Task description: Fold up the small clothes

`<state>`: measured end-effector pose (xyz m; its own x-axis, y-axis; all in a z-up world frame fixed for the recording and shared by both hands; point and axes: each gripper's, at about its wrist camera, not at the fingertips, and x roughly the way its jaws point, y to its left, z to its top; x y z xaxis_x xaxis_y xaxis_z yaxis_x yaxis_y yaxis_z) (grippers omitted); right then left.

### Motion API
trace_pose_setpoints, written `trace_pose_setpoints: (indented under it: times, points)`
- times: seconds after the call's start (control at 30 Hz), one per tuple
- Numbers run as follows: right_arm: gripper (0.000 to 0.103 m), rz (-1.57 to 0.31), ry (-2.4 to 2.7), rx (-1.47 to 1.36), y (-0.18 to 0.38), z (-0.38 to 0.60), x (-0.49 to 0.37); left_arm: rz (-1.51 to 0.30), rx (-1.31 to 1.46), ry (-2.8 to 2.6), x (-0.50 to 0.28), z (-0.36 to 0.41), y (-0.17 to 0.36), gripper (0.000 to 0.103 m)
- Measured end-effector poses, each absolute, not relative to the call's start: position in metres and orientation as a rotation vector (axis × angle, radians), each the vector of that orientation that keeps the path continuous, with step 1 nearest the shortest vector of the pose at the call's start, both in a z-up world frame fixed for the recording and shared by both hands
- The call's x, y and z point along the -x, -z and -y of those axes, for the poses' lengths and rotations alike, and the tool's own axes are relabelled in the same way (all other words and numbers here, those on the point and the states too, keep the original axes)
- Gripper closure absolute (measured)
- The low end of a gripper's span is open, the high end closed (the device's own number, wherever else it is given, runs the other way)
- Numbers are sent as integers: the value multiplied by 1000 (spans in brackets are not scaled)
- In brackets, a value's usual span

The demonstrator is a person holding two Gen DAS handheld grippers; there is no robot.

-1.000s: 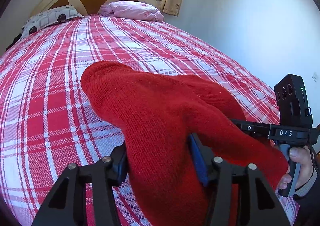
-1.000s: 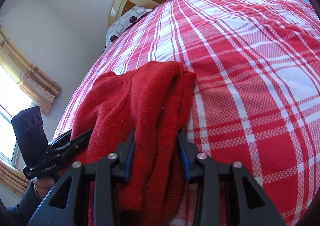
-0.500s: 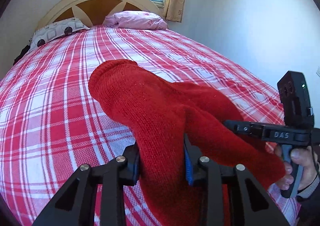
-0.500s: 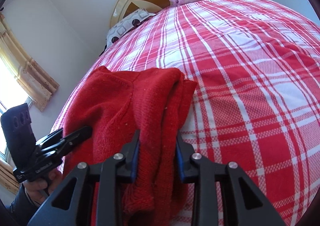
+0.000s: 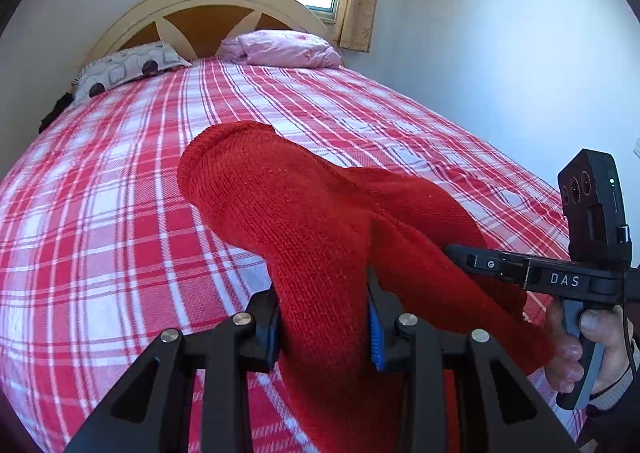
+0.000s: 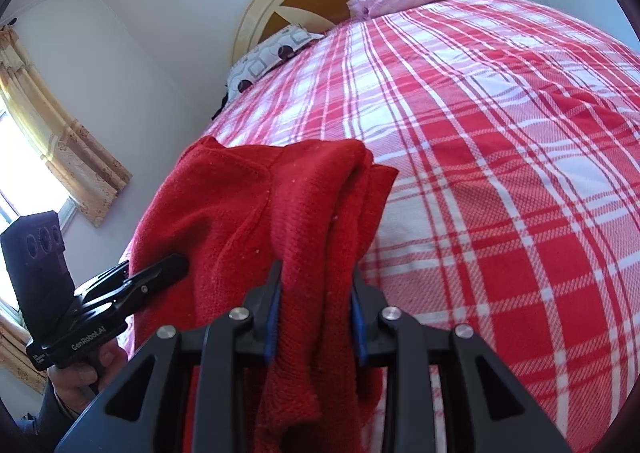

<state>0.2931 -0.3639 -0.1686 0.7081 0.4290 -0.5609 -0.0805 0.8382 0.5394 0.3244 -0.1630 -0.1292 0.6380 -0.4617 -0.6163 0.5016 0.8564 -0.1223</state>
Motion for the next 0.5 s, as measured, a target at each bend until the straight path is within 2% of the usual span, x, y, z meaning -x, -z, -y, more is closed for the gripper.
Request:
trace_pose_setpoints:
  times: [0.5]
  points:
    - [72,-673,-389,-476,135,302,-254,-650,-23,458,-266,103,99,68]
